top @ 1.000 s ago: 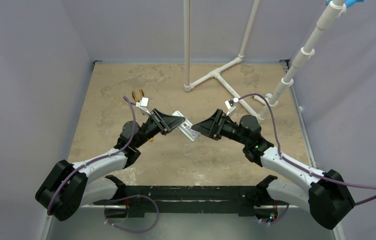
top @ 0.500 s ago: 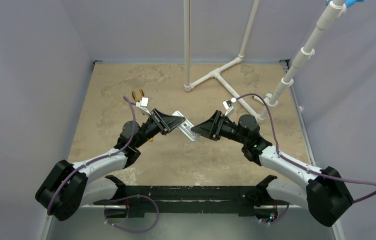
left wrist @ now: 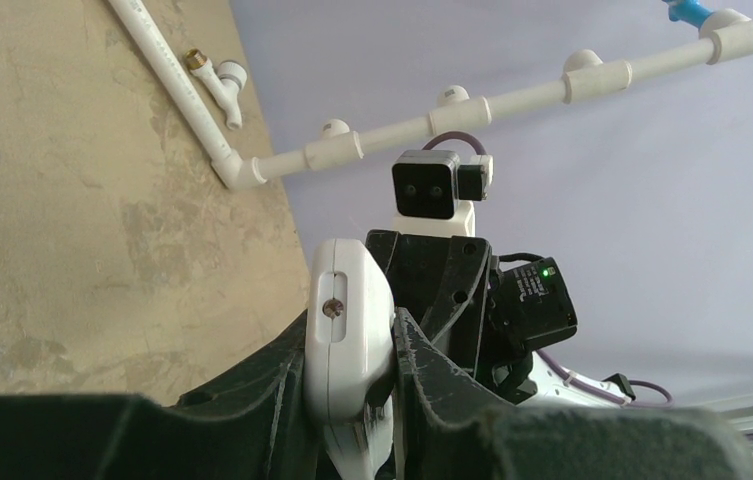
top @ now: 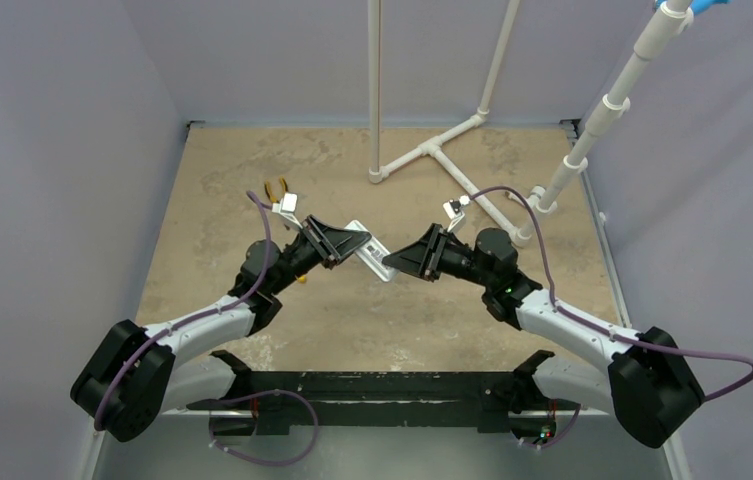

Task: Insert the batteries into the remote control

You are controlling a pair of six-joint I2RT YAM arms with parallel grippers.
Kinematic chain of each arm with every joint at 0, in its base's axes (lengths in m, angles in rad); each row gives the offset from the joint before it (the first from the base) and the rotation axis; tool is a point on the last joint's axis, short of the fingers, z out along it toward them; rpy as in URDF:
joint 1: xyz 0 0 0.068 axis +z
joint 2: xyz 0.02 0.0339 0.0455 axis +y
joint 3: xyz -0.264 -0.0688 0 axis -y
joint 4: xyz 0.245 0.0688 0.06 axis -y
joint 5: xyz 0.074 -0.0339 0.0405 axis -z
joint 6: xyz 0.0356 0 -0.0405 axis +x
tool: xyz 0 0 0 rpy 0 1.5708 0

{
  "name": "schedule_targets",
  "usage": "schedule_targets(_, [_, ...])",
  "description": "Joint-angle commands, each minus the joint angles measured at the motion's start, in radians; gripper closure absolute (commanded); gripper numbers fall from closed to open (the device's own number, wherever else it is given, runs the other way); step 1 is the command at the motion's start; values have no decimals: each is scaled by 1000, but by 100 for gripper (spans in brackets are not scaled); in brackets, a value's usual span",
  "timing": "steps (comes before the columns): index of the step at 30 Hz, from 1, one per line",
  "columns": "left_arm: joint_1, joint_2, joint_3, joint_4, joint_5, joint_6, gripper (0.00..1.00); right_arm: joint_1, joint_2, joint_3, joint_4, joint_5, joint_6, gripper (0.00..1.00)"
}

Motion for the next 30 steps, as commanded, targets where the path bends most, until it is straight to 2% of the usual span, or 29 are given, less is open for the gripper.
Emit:
schedule_targets(1, [-5,4,45,49,6,21,100,3,3,16,14,0,-22,77])
schedule_targets(4, [-5,5,44,51,6,20,100,3,0,23,-7,5,-35,73])
schedule_targets(9, [-6,6,42,52,7,18,100,3,-10,19,-6,14,-36,45])
schedule_targets(14, [-4,5,39,61,5,15,100,3,-14,-38,139,42,36,32])
schedule_targets(18, [-4,6,40,66,1,13,100,2,18,-79,295,56,113,32])
schedule_targets(21, [-5,6,40,67,0,11,100,3,56,-84,379,41,150,40])
schedule_targets(24, [-5,7,40,69,-2,10,100,3,87,-77,426,27,169,44])
schedule_targets(30, [-4,16,42,73,-4,10,100,9,112,-56,436,3,170,44])
